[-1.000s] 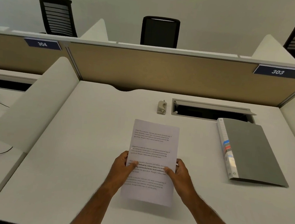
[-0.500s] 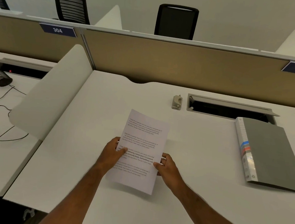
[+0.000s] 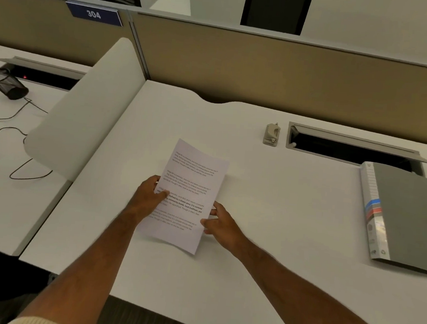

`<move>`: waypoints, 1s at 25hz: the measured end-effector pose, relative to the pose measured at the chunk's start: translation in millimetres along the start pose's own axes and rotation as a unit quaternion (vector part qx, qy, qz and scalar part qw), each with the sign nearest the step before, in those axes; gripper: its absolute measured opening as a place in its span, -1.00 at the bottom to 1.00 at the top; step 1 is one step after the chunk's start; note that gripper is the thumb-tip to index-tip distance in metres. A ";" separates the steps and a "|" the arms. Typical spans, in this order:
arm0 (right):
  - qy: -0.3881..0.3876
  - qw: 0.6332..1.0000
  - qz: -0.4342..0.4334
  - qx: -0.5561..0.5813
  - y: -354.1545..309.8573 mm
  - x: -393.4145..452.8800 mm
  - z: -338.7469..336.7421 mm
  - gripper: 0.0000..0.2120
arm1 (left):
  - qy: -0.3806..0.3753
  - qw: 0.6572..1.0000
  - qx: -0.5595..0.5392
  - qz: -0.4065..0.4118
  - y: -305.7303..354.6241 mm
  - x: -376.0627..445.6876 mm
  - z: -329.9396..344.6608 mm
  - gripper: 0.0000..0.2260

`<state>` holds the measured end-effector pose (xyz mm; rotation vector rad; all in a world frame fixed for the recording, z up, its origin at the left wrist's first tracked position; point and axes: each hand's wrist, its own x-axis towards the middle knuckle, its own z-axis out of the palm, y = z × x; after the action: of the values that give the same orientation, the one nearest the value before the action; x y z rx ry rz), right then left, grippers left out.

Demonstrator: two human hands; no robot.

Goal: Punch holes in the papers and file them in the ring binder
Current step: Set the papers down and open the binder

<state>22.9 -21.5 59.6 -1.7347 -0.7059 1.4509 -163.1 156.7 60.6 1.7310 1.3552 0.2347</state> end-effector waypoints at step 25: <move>0.030 0.896 -0.024 -0.442 16.0 -1.6 -24.5 -0.33 | 0.079 0.981 0.158 -0.076 -28.4 0.4 7.2 -0.50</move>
<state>45.7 -36.7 49.1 -2.3764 -1.5218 1.0816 -177.8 153.2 35.5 1.8862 1.7067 0.0748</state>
